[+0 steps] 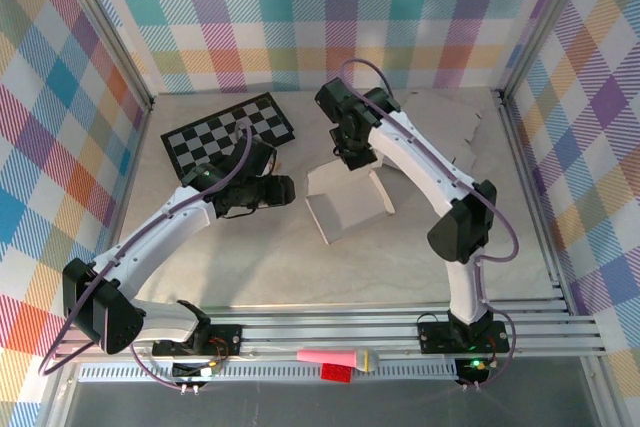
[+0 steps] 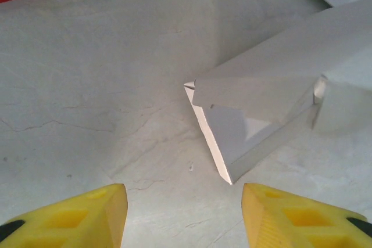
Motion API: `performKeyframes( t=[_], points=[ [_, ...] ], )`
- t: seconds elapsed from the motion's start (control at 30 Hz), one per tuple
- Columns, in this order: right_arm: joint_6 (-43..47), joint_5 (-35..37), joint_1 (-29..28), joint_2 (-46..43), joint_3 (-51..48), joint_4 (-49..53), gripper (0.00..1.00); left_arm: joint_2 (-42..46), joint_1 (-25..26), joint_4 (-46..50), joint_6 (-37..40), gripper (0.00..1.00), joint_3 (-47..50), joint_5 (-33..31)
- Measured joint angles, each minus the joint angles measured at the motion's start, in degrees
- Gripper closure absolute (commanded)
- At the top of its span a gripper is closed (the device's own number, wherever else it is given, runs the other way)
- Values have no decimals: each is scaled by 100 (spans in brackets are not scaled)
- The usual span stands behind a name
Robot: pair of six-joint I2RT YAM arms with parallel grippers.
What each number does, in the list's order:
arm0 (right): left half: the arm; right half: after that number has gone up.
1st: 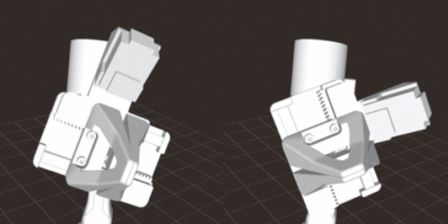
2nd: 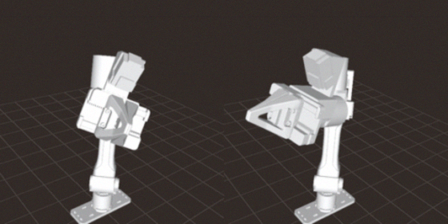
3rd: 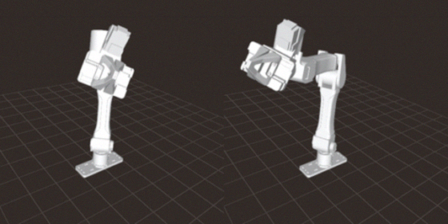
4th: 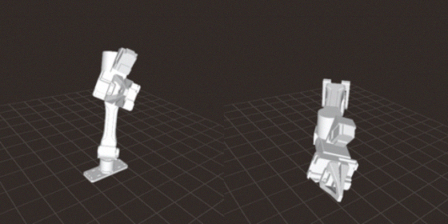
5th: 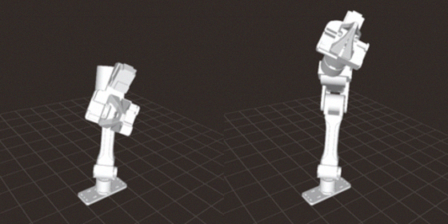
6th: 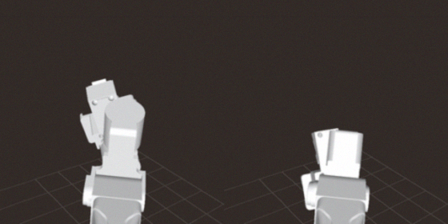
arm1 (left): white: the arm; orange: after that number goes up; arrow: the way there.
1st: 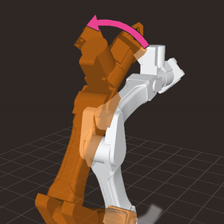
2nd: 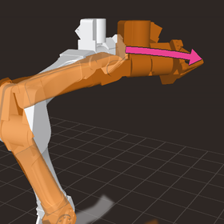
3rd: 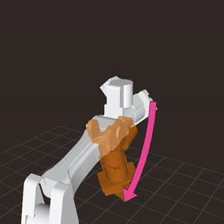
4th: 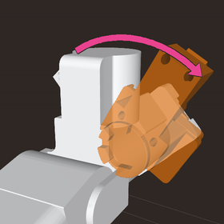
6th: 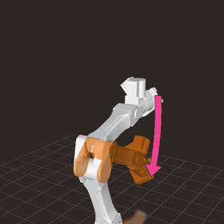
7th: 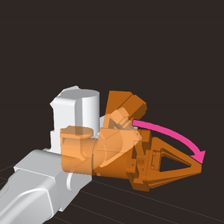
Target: Fold the paper box
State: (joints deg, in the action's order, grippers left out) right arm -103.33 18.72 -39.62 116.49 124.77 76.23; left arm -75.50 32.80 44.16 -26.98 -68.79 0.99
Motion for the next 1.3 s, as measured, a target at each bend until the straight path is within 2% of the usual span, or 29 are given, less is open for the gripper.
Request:
performKeyframes(
  t=[0.2, 0.33, 0.4, 0.47, 0.67, 0.77, 0.9, 1.03, 1.13, 1.3],
  points=[
    [-776, -166, 136, 282, -9, 310, 99, -2, -151, 70, 269, 46, 70, 177],
    [-979, -232, 223, 282, -7, 341, 83, -55, -160, 55, 387, 44, 157, 304],
    [-986, -251, 236, 271, -63, 328, 80, -146, -162, 26, 459, 44, 157, 374],
    [-944, -251, 256, 212, -221, 271, 71, -260, -160, -28, 533, 43, 157, 431],
    [-188, -116, 293, -304, -874, -138, 53, -623, -160, -125, 813, 40, 136, 461],
    [699, -46, 358, -763, -1204, -584, 44, -826, -160, -125, 979, 40, 7, 529],
    [2671, -195, 625, -1593, -1939, -1506, 32, -1078, -160, -160, 1196, 39, -278, 662],
    [5268, -1058, 1285, -2564, -2992, -2448, 32, -1185, -160, -249, 1384, 39, -463, 719],
    [6970, -1738, 1838, -2986, -3460, -2629, 35, -1300, -160, -251, 1497, 39, -586, 763],
    [8918, -2433, 2406, -3217, -4113, -2682, 38, -1690, -160, -251, 1617, 42, -813, 817]
  ],
)
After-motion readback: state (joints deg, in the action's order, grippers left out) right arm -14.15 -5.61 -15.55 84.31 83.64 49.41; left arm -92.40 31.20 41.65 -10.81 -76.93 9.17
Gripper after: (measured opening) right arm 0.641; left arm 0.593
